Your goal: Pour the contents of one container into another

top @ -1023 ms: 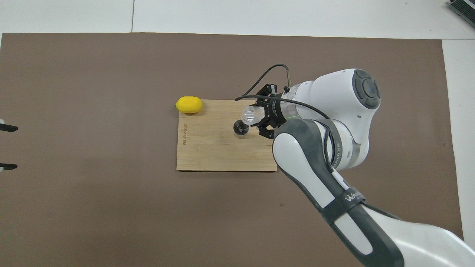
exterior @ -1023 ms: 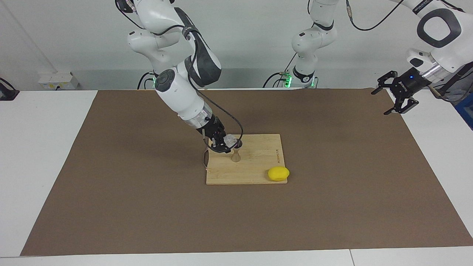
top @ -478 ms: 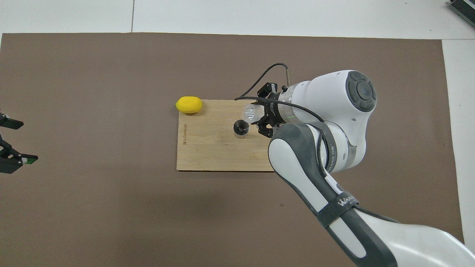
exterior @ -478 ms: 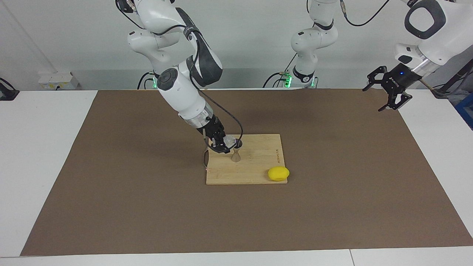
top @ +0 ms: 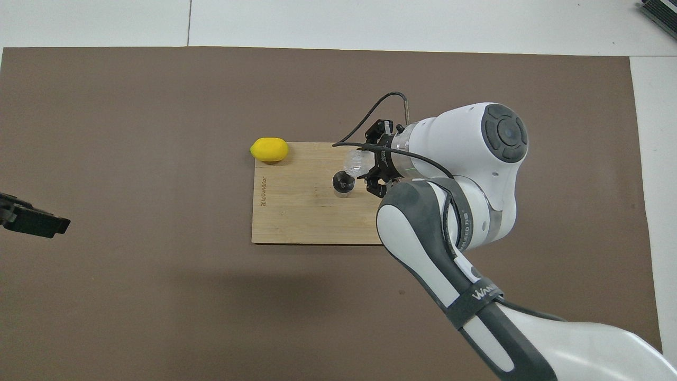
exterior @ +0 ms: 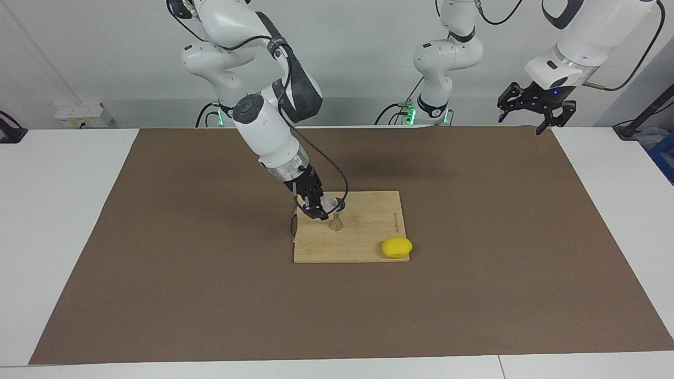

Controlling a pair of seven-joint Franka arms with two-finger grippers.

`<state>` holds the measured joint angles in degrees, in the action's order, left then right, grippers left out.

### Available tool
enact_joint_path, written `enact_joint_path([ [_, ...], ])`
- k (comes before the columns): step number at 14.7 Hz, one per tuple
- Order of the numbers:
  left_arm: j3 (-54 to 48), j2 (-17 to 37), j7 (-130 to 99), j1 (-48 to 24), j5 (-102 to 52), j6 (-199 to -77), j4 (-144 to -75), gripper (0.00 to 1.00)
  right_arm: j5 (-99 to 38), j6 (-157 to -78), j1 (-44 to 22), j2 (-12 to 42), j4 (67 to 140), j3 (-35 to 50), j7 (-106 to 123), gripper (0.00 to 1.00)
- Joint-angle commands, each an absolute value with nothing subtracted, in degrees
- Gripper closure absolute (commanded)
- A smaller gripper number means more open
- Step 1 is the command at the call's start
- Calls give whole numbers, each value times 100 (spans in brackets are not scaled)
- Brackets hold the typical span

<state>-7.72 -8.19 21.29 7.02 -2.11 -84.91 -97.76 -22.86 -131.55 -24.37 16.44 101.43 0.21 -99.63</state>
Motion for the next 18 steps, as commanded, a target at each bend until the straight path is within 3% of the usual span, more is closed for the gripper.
enact_joint_path([
  [1, -791, -852, 1119, 642, -9, -8253, -9528, 0, -2039, -13236, -2470, 1679, 10055, 9, -10222, 100],
  [6, -695, -1168, 114, 738, 0, -8472, -9606, 0, -1969, -13236, -2470, 1679, 10046, 26, -10239, 100],
  [18, -554, -1230, 106, 844, 0, -8148, -9624, 0, -1837, -13140, -2575, 1670, 10099, 53, -10099, 100],
])
